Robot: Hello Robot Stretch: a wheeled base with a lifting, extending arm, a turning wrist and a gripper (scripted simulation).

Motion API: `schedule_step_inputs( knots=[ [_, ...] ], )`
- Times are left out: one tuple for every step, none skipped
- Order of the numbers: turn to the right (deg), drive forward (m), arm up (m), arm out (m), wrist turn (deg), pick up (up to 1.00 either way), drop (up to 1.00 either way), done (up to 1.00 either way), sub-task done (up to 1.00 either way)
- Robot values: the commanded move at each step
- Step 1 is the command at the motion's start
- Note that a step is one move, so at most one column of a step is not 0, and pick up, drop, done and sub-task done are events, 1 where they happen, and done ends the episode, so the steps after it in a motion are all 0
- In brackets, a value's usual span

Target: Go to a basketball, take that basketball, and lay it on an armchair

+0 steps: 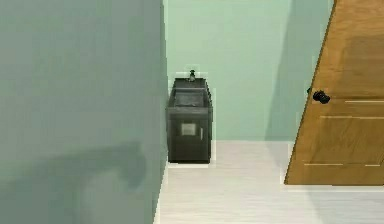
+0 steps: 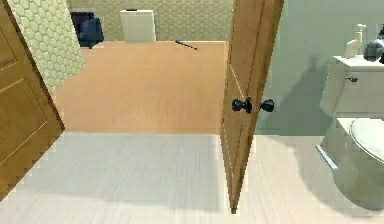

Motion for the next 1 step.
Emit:
schedule_step_inputs(
  knots=[
    [45.0, 0.00, 0.00, 0.00, 0.0, 0.00, 0.00, 0.00, 0.00]
  ],
)
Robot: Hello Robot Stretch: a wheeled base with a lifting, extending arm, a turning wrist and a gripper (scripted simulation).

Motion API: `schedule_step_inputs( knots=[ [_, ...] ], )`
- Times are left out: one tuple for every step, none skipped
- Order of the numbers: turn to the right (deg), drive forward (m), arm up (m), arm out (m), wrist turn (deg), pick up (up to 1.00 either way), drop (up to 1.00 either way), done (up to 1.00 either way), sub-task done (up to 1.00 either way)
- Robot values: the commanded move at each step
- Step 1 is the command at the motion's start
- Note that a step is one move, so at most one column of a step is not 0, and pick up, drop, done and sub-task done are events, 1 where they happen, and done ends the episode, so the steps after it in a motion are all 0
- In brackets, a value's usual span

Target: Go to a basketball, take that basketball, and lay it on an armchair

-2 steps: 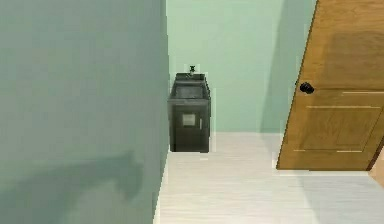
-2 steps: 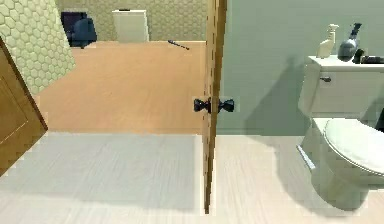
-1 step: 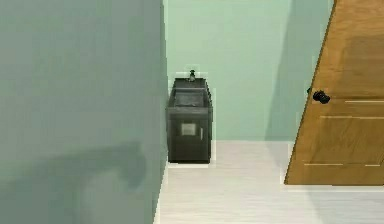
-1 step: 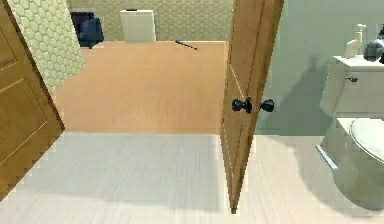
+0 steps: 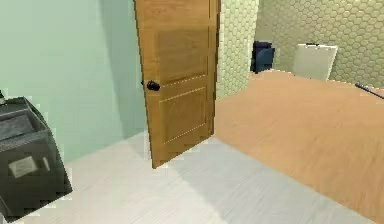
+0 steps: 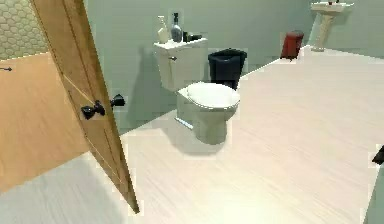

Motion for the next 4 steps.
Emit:
schedule_step_inputs(
  knots=[
    [45.0, 0.00, 0.00, 0.00, 0.0, 0.00, 0.00, 0.00, 0.00],
    [0.0, 0.20, 0.00, 0.00, 0.0, 0.00, 0.00, 0.00, 0.00],
    [-45.0, 0.00, 0.00, 0.00, 0.0, 0.00, 0.00, 0.00, 0.00],
    [-3.0, 0.00, 0.00, 0.00, 0.0, 0.00, 0.00, 0.00, 0.00]
  ],
)
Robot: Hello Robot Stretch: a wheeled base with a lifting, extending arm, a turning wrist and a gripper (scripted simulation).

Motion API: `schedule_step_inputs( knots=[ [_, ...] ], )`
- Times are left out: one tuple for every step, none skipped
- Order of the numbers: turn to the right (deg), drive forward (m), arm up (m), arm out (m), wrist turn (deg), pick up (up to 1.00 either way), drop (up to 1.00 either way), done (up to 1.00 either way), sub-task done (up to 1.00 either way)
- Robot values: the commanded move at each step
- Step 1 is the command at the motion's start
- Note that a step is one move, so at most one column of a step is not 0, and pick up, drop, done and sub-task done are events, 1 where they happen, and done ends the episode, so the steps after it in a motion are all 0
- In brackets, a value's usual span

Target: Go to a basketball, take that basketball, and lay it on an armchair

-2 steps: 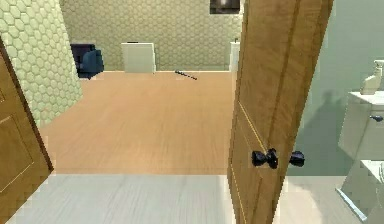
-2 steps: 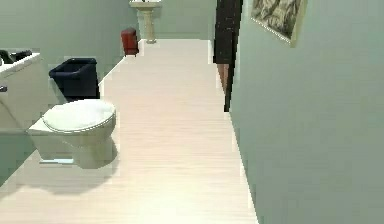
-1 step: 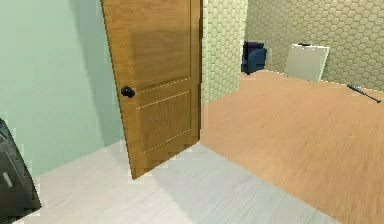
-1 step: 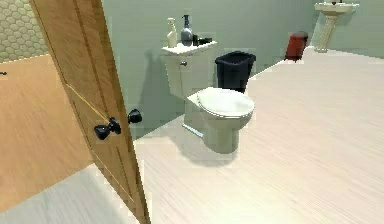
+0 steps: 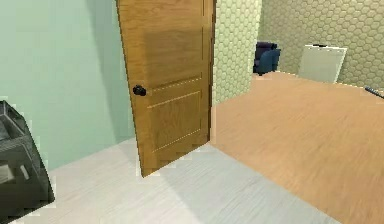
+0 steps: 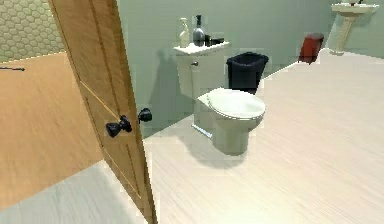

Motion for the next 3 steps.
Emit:
schedule_step_inputs(
  knots=[
    [0.0, 0.60, 0.00, 0.00, 0.0, 0.00, 0.00, 0.00, 0.00],
    [27.0, 0.00, 0.00, 0.00, 0.0, 0.00, 0.00, 0.00, 0.00],
    [0.0, 1.00, 0.00, 0.00, 0.0, 0.00, 0.00, 0.00, 0.00]
  ],
)
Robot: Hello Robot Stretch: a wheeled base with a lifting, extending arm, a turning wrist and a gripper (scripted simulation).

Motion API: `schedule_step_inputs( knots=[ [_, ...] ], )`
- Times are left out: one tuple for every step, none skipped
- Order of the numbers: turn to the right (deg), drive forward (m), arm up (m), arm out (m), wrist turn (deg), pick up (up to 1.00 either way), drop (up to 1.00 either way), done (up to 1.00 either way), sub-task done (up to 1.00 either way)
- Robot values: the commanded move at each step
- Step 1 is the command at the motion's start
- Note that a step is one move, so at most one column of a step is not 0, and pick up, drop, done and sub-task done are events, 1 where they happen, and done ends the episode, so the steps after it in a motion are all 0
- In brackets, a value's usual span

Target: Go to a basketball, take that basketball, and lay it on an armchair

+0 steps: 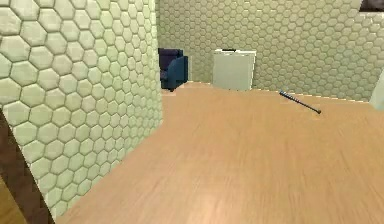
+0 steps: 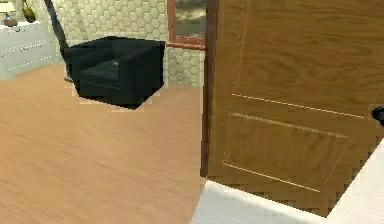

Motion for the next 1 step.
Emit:
schedule_step_inputs(
  knots=[
    [0.0, 1.00, 0.00, 0.00, 0.0, 0.00, 0.00, 0.00, 0.00]
  ],
)
